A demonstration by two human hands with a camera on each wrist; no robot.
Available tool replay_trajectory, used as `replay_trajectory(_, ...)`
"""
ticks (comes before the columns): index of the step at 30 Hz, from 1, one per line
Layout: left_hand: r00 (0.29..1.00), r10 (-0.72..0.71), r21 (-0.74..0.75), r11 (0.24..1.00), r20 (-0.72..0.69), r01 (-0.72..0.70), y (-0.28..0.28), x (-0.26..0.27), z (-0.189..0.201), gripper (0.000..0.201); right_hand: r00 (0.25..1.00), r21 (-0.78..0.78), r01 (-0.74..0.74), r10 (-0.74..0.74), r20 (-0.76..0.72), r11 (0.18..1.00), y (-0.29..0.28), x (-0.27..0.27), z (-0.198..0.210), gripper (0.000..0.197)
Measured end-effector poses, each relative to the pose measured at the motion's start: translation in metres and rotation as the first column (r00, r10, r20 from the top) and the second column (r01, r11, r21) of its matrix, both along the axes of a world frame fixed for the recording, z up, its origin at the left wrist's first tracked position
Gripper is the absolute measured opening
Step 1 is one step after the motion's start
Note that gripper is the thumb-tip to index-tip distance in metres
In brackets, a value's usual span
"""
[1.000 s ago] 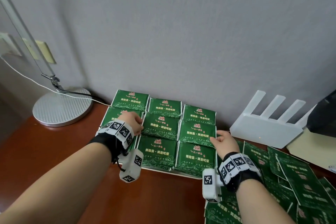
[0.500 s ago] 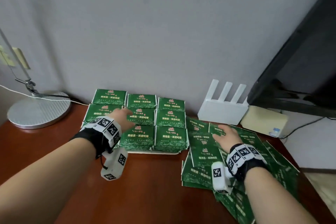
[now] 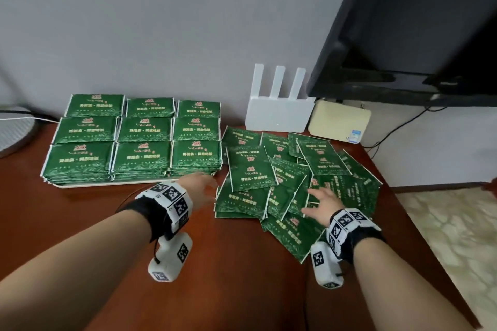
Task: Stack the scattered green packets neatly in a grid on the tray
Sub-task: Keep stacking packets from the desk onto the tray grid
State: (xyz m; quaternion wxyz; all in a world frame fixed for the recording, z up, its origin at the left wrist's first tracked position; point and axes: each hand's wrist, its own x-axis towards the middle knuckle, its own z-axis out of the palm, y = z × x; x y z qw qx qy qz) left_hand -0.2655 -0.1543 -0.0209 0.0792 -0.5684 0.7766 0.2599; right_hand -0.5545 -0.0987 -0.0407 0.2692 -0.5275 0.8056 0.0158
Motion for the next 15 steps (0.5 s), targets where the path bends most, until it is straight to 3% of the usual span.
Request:
replay_trajectory(4, 0.998, 0.005, 0.044, 0.999, 0.063, -0.008, 0.000, -0.046, -0.020, 0.066, 0.998, 0.055, -0.047, 0.049, -0.040, 0.997, -0.003, -0.033, -0.024, 0.070)
replay_trajectory(9, 0.994, 0.096, 0.001, 0.995, 0.055, -0.096, -0.017, -0.102, -0.039, 0.089, 0.956, 0.007, -0.256, 0.254, -0.146, 0.967, 0.006, -0.057, -0.045, 0.061)
replay_trajectory(13, 0.974, 0.187, 0.023, 0.981, 0.125, -0.192, -0.015, -0.121, -0.058, 0.085, 0.941, -0.058, -0.336, 0.333, -0.066, 0.940, 0.008, -0.073, -0.039, 0.041)
replay_trajectory(15, 0.964, 0.190, -0.037, 0.982, 0.187, -0.187, -0.003, -0.128, -0.066, 0.076, 0.971, -0.166, -0.231, 0.239, 0.024, 0.959, -0.006, -0.089, -0.031, 0.037)
